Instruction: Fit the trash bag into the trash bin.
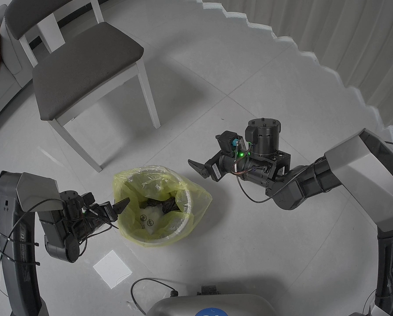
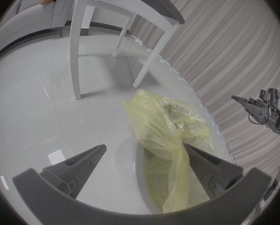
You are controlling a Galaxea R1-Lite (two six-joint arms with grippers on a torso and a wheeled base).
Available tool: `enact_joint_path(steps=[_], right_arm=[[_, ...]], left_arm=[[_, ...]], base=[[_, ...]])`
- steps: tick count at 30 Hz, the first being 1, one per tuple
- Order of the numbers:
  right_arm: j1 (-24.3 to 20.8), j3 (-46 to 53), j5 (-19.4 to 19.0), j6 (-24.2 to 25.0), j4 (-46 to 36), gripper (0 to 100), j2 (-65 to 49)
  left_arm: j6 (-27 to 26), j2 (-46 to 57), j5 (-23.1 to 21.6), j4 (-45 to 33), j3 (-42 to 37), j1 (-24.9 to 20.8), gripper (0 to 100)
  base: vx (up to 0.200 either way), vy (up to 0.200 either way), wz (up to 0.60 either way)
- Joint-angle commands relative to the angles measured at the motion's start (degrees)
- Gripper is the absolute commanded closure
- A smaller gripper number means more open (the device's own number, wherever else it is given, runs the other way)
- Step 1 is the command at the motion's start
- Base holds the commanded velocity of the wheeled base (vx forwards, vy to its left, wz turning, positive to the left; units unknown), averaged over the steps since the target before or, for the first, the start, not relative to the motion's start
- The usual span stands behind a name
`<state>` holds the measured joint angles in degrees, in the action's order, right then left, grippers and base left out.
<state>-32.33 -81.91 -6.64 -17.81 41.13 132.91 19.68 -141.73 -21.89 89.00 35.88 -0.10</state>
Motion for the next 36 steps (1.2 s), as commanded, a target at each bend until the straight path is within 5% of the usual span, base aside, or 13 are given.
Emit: enact_joint_path(steps=[1, 21, 22, 36], right_arm=[[0.0, -0.1, 0.0, -0.1, 0.0, 0, 0.0], [-0.5, -0.1, 0.0, -0.4, 0.0, 0, -0.1], [-0.5, -0.2, 0.0, -0.4, 0.0, 0, -0.1], [-0.5, -0.1, 0.0, -0.4, 0.0, 0, -0.1]], left_arm=[[0.0, 0.5, 0.0, 1.0, -0.2, 0.8, 0], [-0.6, 2.1, 0.0, 1.0, -2.2, 2.5, 0], [-0.6, 2.1, 0.0, 1.0, -2.2, 2.5, 100], [-0.4, 2.2, 0.0, 1.0, -2.4, 2.8, 100]], base=[[0.0, 0.0, 0.0], [0.0, 0.0, 0.0], [0.0, 0.0, 0.0], [0.0, 0.0, 0.0]])
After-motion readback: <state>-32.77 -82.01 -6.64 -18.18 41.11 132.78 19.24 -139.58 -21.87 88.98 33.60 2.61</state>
